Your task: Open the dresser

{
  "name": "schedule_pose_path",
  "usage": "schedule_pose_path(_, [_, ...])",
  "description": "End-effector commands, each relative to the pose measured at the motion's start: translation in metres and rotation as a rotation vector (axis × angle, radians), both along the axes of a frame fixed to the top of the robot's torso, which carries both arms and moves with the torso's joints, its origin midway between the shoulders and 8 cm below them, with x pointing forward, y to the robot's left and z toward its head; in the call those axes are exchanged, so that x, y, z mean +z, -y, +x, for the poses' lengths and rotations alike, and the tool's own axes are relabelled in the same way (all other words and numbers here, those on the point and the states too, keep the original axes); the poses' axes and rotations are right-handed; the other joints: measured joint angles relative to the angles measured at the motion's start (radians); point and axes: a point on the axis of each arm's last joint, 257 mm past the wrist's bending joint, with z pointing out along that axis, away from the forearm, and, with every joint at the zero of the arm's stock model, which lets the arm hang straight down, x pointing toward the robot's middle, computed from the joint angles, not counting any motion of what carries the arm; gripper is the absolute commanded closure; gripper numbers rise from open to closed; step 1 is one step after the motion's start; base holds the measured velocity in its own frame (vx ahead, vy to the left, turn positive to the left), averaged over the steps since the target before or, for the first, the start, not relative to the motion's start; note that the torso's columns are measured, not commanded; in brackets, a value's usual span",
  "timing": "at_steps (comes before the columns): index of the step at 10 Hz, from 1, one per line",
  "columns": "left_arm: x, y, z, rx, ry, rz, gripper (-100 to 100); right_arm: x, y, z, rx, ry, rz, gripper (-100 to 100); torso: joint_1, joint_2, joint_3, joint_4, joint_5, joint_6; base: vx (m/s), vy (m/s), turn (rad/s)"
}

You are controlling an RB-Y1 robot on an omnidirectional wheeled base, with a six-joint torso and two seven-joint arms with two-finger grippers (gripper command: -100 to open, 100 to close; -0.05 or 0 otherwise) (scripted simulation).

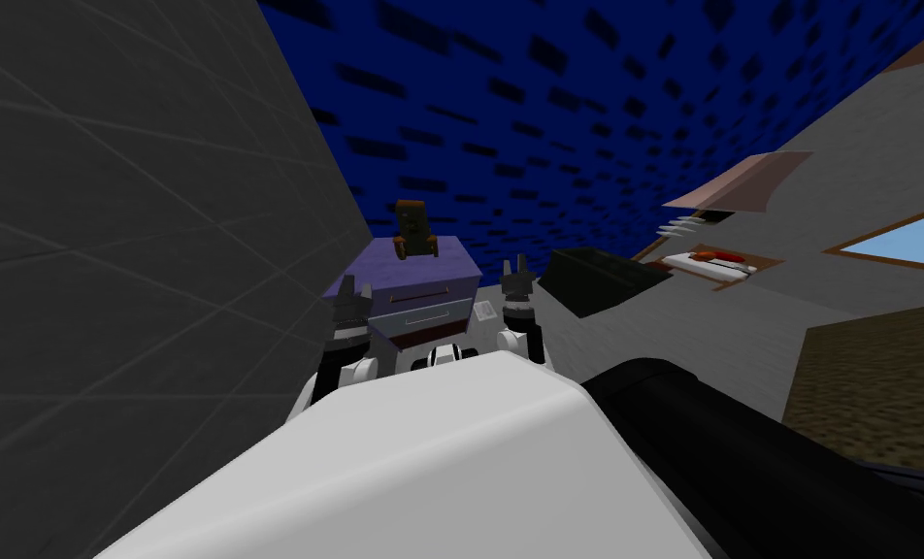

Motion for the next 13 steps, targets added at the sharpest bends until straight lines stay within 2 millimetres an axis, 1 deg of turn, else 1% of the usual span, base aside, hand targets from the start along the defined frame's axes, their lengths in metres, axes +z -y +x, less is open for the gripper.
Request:
schedule_pose_path(1, [-0.014,-0.001,0.002,-0.011,-0.002,0.014,-100,0.000,0.000,0.000,0.000,0.000,0.000,0,0.000,0.000,0.000,0.000,0.000,0.000,0.026,-0.011,0.009])
schedule_pose_path(7, [-0.054,-0.010,0.004,-0.024,-0.005,0.026,-100,0.000,0.000,0.000,0.000,0.000,0.000,0,0.000,0.000,0.000,0.000,0.000,0.000,0.030,-0.012,0.011])
schedule_pose_path(13, [-0.094,-0.021,0.000,-0.031,0.001,0.023,-100,0.000,0.000,0.000,0.000,0.000,0.000,0,0.000,0.000,0.000,0.000,0.000,0.000,0.038,-0.013,0.013])
